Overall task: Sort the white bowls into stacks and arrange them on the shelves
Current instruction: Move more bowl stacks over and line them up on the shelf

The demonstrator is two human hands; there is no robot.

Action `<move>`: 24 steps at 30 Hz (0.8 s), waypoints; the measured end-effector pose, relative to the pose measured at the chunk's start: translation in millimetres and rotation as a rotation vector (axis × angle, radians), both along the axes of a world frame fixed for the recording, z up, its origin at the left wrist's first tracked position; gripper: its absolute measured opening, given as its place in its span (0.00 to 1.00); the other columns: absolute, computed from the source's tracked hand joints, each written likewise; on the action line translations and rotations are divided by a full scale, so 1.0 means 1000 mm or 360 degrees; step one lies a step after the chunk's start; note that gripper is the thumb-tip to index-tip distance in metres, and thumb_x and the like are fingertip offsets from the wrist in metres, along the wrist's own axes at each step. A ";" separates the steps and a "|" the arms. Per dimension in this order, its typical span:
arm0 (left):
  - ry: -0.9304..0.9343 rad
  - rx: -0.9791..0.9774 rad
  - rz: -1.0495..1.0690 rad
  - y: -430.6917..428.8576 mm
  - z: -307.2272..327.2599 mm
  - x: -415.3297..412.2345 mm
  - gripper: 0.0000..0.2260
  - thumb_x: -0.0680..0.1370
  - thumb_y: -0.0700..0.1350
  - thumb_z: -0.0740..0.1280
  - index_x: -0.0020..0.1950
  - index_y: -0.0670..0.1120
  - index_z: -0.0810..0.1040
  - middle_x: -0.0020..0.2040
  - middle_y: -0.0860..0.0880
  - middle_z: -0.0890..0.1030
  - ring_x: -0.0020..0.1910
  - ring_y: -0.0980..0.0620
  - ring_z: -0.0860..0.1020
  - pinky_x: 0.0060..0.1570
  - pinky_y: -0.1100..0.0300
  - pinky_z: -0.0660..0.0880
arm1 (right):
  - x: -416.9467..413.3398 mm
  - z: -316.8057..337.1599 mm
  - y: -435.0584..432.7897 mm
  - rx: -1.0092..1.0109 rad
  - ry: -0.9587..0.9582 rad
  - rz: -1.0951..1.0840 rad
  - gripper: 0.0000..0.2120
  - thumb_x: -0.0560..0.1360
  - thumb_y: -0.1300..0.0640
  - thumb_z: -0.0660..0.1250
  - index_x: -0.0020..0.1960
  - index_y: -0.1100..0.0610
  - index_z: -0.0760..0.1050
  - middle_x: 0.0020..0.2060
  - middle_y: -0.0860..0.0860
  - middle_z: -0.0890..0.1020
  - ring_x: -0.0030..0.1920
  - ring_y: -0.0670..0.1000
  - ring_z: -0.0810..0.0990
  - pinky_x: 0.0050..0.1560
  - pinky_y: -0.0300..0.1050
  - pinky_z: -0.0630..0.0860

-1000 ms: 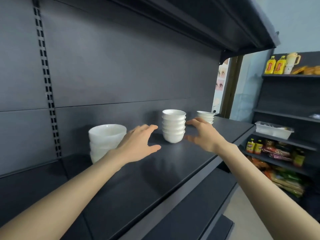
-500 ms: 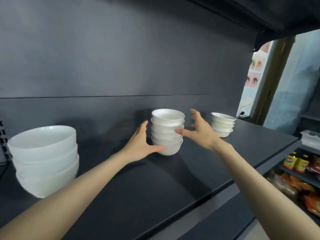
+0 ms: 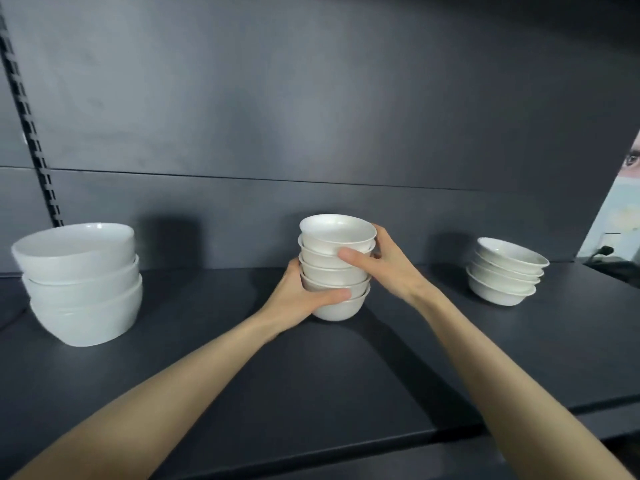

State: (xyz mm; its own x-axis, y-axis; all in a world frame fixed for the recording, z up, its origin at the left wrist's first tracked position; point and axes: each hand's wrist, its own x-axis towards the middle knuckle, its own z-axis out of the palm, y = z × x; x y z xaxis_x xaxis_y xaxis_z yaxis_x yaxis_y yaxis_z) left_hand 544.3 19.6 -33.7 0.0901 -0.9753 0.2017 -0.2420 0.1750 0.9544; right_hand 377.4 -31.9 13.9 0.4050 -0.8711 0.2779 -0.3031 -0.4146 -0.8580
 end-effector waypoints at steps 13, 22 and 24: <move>-0.0046 0.0019 0.0109 -0.001 0.002 0.004 0.34 0.61 0.46 0.82 0.63 0.50 0.71 0.54 0.58 0.81 0.52 0.62 0.80 0.45 0.69 0.75 | -0.002 -0.005 -0.005 -0.0067 -0.0069 -0.0043 0.33 0.66 0.40 0.74 0.66 0.48 0.68 0.56 0.38 0.77 0.57 0.41 0.76 0.55 0.40 0.75; -0.0106 0.0029 0.0092 0.000 0.008 0.005 0.38 0.52 0.57 0.79 0.60 0.54 0.74 0.52 0.60 0.82 0.52 0.63 0.79 0.46 0.67 0.75 | -0.001 -0.004 -0.004 -0.0060 -0.0102 -0.0055 0.36 0.62 0.36 0.72 0.65 0.48 0.68 0.55 0.37 0.77 0.55 0.41 0.77 0.52 0.40 0.75; -0.0114 0.0026 0.0099 0.000 0.008 0.005 0.37 0.51 0.58 0.78 0.58 0.56 0.74 0.52 0.61 0.82 0.52 0.63 0.79 0.47 0.67 0.75 | -0.001 -0.005 -0.004 -0.0044 -0.0109 -0.0046 0.36 0.61 0.35 0.72 0.65 0.48 0.68 0.55 0.37 0.77 0.56 0.42 0.77 0.52 0.43 0.76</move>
